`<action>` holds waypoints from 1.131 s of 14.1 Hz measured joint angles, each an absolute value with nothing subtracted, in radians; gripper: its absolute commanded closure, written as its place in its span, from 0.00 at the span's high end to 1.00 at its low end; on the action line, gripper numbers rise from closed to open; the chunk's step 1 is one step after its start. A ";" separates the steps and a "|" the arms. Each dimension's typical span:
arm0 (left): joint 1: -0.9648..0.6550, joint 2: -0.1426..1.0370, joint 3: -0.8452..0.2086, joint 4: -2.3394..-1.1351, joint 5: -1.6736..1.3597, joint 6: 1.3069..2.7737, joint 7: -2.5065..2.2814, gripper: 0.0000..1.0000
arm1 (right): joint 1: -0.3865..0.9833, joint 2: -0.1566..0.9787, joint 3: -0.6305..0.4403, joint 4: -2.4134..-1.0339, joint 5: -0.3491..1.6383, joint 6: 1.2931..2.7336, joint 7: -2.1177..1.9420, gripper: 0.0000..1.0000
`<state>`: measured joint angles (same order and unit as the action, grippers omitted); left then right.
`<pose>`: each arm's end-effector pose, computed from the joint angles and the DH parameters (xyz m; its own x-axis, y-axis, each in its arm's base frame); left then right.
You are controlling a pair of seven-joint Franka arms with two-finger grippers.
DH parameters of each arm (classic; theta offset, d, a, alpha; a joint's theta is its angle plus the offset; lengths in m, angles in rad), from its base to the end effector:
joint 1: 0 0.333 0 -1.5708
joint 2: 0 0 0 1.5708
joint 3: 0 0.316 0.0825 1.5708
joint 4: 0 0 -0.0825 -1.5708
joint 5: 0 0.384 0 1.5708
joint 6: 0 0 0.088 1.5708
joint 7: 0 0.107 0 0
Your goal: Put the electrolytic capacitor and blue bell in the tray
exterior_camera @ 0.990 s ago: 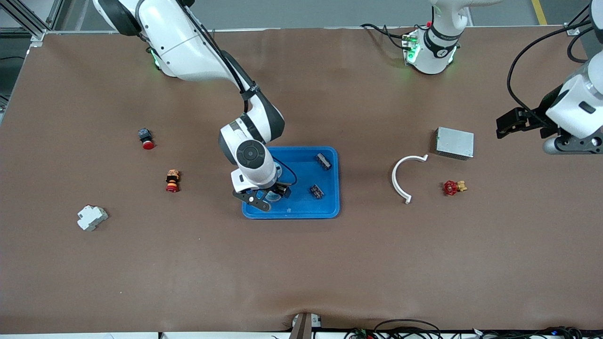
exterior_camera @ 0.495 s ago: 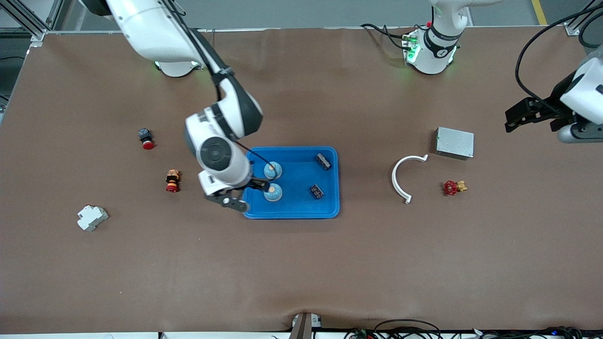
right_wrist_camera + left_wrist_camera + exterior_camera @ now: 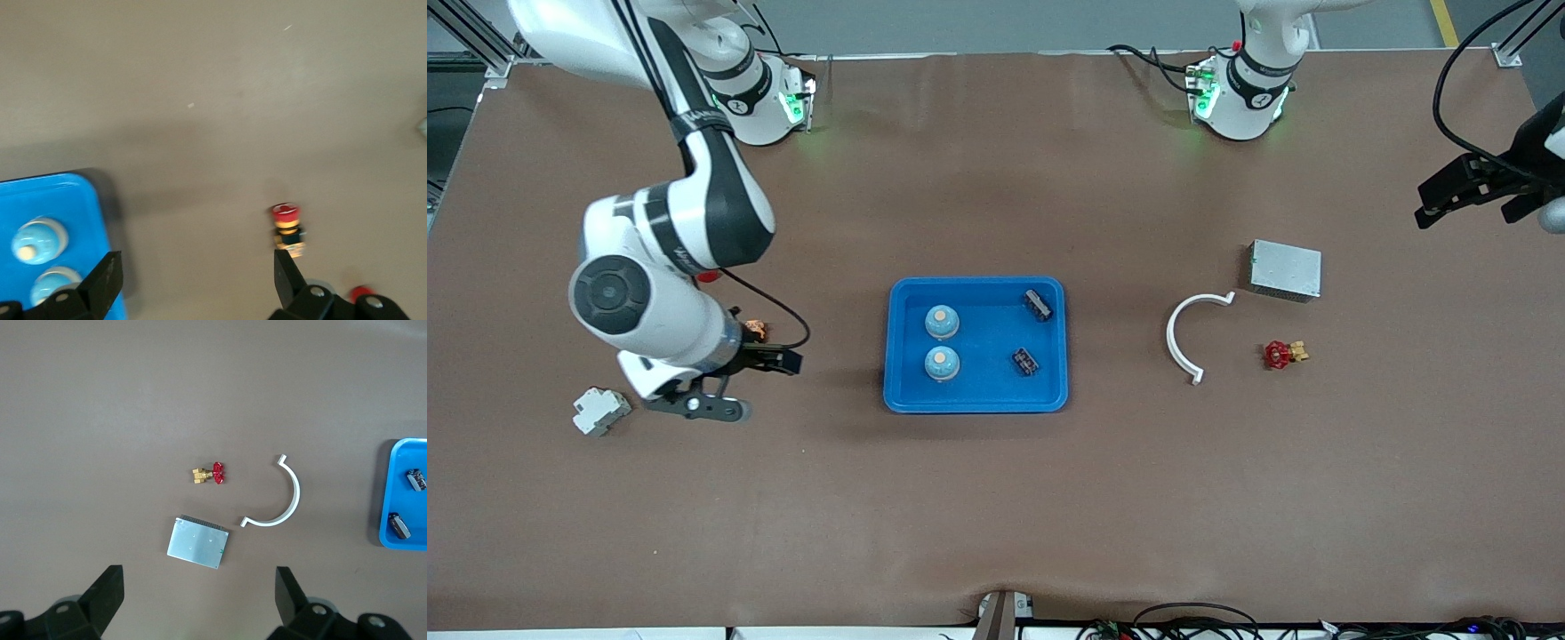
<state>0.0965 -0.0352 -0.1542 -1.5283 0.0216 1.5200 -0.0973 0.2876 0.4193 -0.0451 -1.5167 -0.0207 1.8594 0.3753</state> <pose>0.5379 -0.0304 0.6590 0.9988 0.0406 0.0290 0.0413 -0.9989 -0.0242 0.6514 0.1637 0.4148 0.9906 -0.1242 -0.0572 -0.1206 -0.9907 0.0630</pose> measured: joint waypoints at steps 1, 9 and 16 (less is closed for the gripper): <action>0.096 -0.049 -0.154 -1.548 0.021 1.531 -0.097 1.00 | 0.270 0.405 -0.046 -1.517 -0.030 1.850 0.346 1.00; -0.030 -0.061 -0.033 -1.575 0.019 1.548 -0.097 1.00 | 0.076 0.307 -0.049 -1.515 -0.038 1.767 0.049 1.00; -0.030 -0.065 -0.033 -1.575 0.019 1.550 -0.097 1.00 | -0.070 0.185 -0.049 -1.515 -0.039 1.678 -0.145 1.00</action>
